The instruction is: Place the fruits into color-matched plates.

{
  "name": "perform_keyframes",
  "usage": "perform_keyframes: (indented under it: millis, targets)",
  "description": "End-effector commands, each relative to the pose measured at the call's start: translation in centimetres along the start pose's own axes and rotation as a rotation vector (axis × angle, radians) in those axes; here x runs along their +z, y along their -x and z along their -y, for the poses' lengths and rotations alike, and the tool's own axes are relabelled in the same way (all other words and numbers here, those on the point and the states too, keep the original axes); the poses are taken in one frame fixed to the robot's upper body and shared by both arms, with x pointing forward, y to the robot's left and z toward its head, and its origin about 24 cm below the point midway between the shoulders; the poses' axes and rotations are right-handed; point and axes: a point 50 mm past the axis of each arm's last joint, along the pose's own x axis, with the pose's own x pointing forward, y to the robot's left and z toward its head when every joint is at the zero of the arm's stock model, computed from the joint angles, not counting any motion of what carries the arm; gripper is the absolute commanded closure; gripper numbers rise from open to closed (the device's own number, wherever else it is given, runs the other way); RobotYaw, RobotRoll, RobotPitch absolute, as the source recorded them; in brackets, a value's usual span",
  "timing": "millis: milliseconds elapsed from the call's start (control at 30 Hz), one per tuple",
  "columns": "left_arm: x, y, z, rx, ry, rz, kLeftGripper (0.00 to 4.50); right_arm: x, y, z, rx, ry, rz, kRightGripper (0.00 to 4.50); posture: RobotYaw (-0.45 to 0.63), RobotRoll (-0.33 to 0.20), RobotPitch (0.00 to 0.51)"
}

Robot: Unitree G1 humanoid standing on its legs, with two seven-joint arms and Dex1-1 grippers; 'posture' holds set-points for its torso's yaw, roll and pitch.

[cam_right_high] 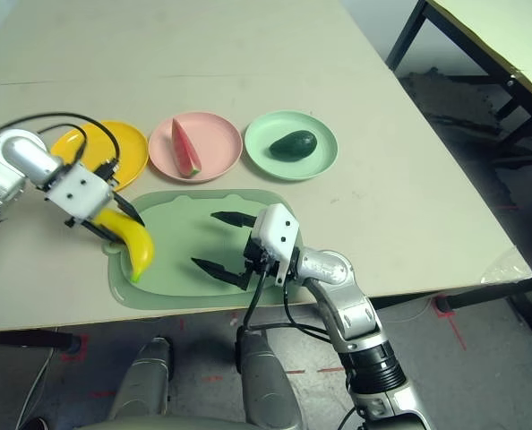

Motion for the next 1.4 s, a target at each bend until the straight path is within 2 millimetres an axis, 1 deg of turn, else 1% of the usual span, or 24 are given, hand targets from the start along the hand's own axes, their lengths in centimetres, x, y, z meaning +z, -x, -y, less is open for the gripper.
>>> perform_keyframes:
  millis: [33, 100, 167, 233, 333, 533, 700, 867, 1000, 1067, 1133, 1267, 1333, 1400]
  targets:
    - [-1.5, 2.2, 0.8, 0.054, 0.079, -0.093, 2.81, 0.1, -0.2, -0.6, -0.021, -0.029, 0.018, 0.00, -0.10, 0.000, 0.224]
    - [-2.0, 3.6, 0.8, 0.133, 0.107, -0.139, 2.81, 0.4, -0.5, -0.9, -0.070, -0.027, 0.032, 0.00, -0.08, 0.000, 0.227]
    - [-2.5, 4.3, 0.9, 0.203, 0.121, -0.191, 2.81, 0.6, -0.9, -1.4, -0.108, -0.031, 0.039, 0.00, -0.08, 0.000, 0.227]
    - [-3.1, 4.5, 1.1, 0.243, 0.142, -0.234, 2.81, 0.8, -1.1, -1.6, -0.158, -0.039, 0.044, 0.00, -0.08, 0.000, 0.229]
    - [-3.7, 4.3, 1.2, 0.289, 0.159, -0.287, 2.81, 0.9, -0.9, -1.3, -0.234, -0.030, 0.038, 0.00, -0.09, 0.000, 0.229]
    - [-4.8, 2.9, 0.6, 0.413, 0.174, -0.371, 2.81, 1.2, -0.6, -1.5, -0.291, -0.021, 0.024, 0.00, -0.14, 0.000, 0.228]
    - [-5.6, 1.6, 0.0, 0.519, 0.204, -0.416, 2.81, 1.2, -0.5, -1.5, -0.314, -0.024, 0.020, 0.00, -0.14, 0.000, 0.228]
    - [-6.9, -0.3, 0.8, 0.547, 0.241, -0.481, 2.81, 1.2, -0.5, -1.5, -0.307, -0.020, 0.017, 0.00, -0.15, 0.000, 0.227]
    - [-7.3, -0.9, 1.2, 0.552, 0.255, -0.490, 2.81, 1.1, -0.5, -1.6, -0.291, -0.011, 0.008, 0.00, -0.16, 0.000, 0.229]
    - [-7.5, -1.0, 1.4, 0.550, 0.263, -0.495, 2.03, 1.0, -0.6, -1.7, -0.284, -0.007, 0.004, 0.00, -0.16, 0.000, 0.230]
    - [-7.6, -1.0, 1.5, 0.550, 0.266, -0.501, 1.47, 1.0, -0.6, -1.7, -0.282, -0.005, 0.004, 0.00, -0.16, 0.000, 0.231]
    - [-7.7, -0.6, 1.8, 0.557, 0.270, -0.511, 0.08, 1.0, -0.7, -1.6, -0.270, -0.008, 0.005, 0.00, -0.15, 0.000, 0.229]
    - [-7.8, -0.4, 1.9, 0.562, 0.270, -0.515, 0.03, 1.0, -0.8, -1.6, -0.260, -0.009, 0.006, 0.00, -0.14, 0.000, 0.228]
    - [-7.8, 0.3, 1.9, 0.598, 0.274, -0.516, 0.03, 0.9, -0.9, -1.5, -0.250, -0.006, 0.005, 0.00, -0.14, 0.000, 0.228]
